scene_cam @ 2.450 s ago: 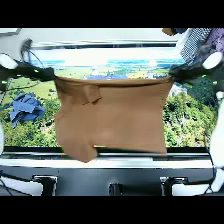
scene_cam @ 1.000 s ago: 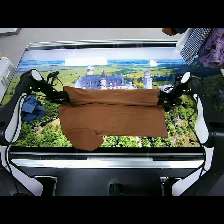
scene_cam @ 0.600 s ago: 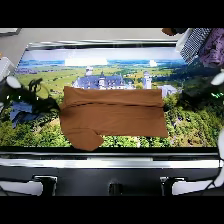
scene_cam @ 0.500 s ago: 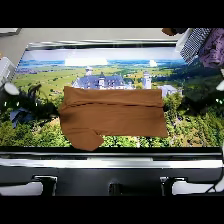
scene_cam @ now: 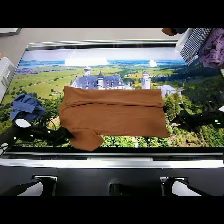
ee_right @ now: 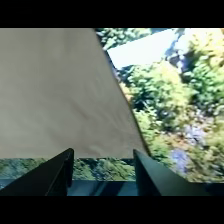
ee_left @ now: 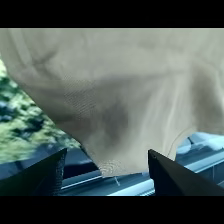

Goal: Fold the clothes and pants, and hang the long-sleeved shirts on hangers.

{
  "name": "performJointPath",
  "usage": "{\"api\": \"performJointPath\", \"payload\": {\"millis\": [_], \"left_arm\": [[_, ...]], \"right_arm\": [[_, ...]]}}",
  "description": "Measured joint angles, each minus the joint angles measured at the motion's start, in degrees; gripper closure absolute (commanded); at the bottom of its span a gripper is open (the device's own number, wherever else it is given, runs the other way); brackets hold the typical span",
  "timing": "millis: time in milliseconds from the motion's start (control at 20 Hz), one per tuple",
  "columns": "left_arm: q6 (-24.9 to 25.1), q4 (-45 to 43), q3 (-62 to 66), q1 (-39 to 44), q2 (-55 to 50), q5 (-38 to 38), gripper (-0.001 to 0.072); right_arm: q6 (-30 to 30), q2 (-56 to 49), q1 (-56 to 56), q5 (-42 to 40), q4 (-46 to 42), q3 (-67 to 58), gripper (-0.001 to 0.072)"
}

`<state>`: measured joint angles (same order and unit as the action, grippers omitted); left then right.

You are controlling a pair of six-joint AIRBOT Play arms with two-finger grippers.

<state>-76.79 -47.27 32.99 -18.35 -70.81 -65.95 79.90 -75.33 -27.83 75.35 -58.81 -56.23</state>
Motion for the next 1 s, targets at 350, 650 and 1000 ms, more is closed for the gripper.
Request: {"api": "performJointPath", "payload": {"millis": [350,650,1000], "left_arm": [[1.0,4.4,-2.5,4.9,-1.0,4.9,0.0688],[1.4,5.3,-2.7,5.7,-1.0,5.0,0.0688],[1.6,5.5,-2.6,5.6,-1.0,4.0,0.0688]], "right_arm": [[-0.5,0.9,-0.1,1.6,2.7,0.9,0.0152],[-0.9,-1.4,-0.2,1.4,-3.6,2.8,0.0153],[-3.4,-7.3,-0.2,-0.9,-1.4,4.8,0.0177]]}}
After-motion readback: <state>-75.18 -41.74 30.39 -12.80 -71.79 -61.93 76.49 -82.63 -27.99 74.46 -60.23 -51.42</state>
